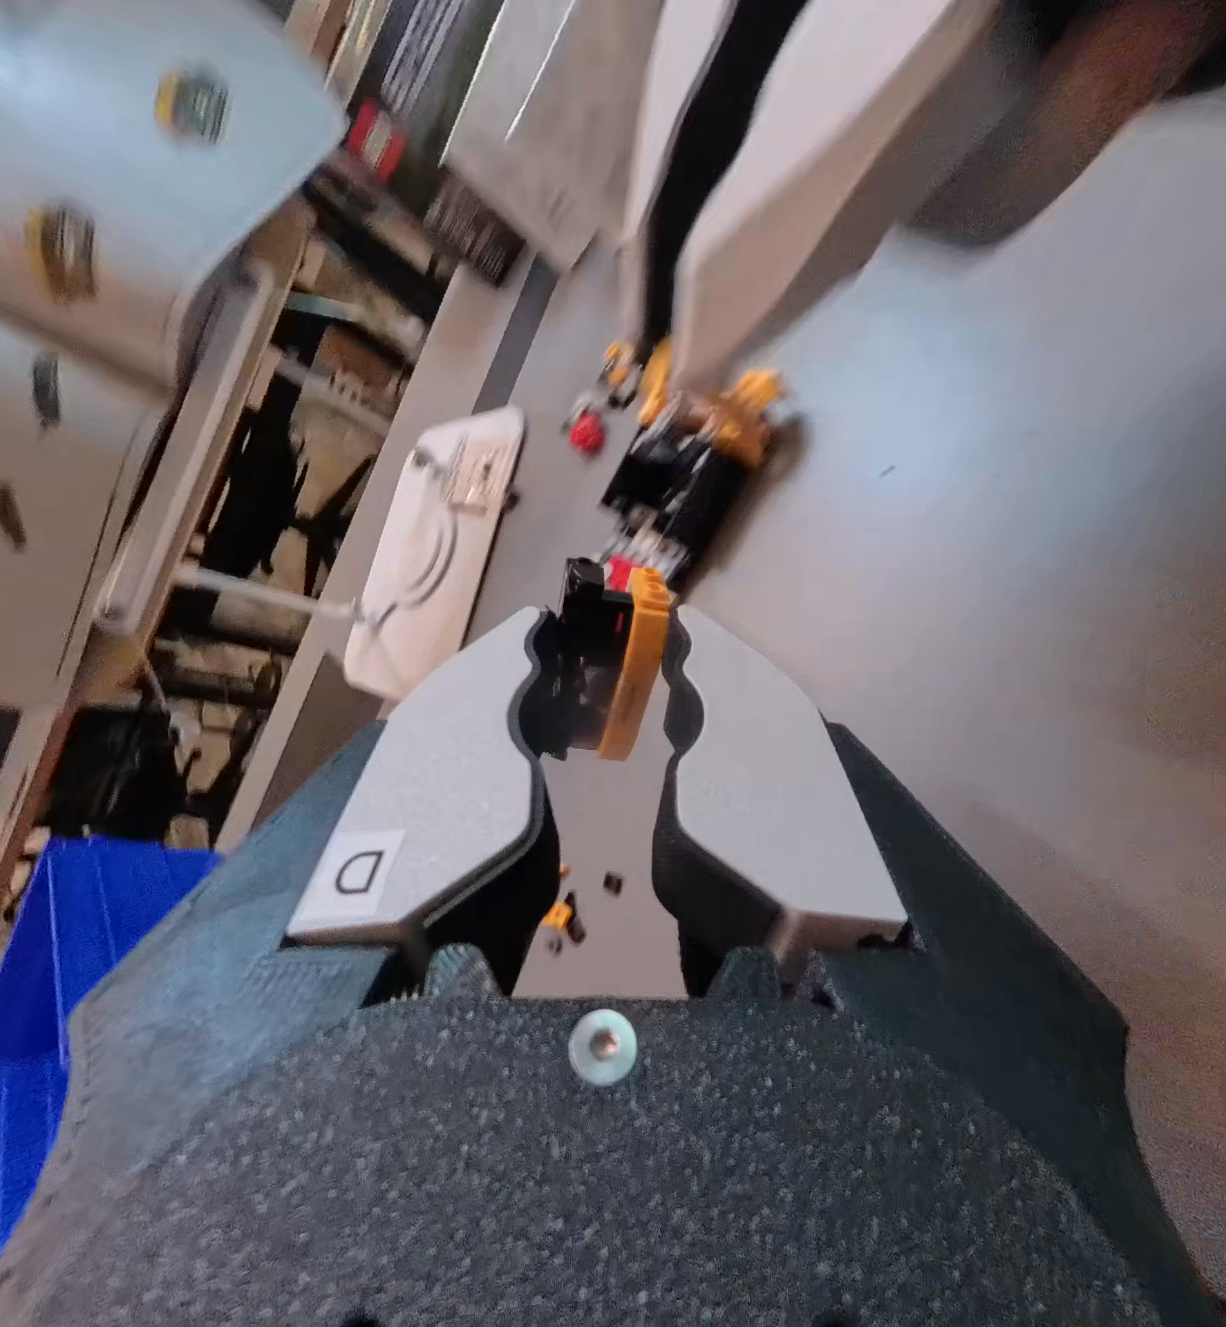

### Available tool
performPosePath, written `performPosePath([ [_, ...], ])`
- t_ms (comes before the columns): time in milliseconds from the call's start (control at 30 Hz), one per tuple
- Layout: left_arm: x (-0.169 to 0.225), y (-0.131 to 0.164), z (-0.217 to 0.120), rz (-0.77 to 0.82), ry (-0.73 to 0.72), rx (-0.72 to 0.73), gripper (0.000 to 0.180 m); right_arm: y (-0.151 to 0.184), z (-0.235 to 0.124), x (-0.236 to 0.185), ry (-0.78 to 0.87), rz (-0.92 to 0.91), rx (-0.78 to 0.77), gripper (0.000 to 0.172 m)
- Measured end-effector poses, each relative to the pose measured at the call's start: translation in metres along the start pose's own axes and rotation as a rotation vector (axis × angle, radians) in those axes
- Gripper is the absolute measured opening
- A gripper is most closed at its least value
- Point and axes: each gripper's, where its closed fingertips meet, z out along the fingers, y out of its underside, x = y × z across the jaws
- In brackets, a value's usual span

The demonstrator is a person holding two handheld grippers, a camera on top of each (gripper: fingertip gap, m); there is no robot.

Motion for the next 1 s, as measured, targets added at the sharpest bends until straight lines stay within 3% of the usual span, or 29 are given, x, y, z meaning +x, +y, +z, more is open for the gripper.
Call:
performPosePath([
  [67, -0.005, 0.012, -0.001, -0.133, 0.073, 0.028, 0.029, -0.005, -0.009, 0.005, 0.012, -0.026, 0.01, 0.008],
  [167, 0.001, 0.011, -0.001, -0.201, 0.156, 0.067, 0.029, -0.001, -0.008, -0.001, -0.048, -0.011, 0.011, 0.008],
  [333, 0.056, 0.013, 0.002, -0.432, 0.582, 0.074, 0.028, 0.008, -0.002, -0.009, -0.172, 0.126, 0.023, 0.008],
  [467, 0.082, 0.028, 0.007, -0.454, 0.72, -0.025, 0.029, 0.015, 0.001, -0.011, -0.237, 0.223, 0.028, 0.008],
  [567, 0.095, 0.016, -0.004, -0.508, 0.855, 0.026, 0.043, 0.02, 0.004, -0.012, -0.263, 0.276, 0.017, 0.008],
  [633, 0.084, 0.002, -0.004, -0.553, 0.824, 0.128, 0.05, 0.022, 0.005, -0.014, -0.277, 0.302, 0.015, 0.008],
  [767, 0.062, -0.034, -0.019, -0.65, 0.797, 0.359, 0.037, 0.021, 0.009, -0.02, -0.293, 0.331, 0.03, 0.008],
  [867, 0.052, -0.036, -0.015, -0.664, 0.706, 0.37, 0.017, 0.02, 0.012, -0.023, -0.284, 0.326, 0.048, 0.008],
  [1000, 0.042, -0.027, -0.011, -0.657, 0.633, 0.322, 0.012, 0.023, 0.013, -0.02, -0.259, 0.332, 0.035, 0.008],
])
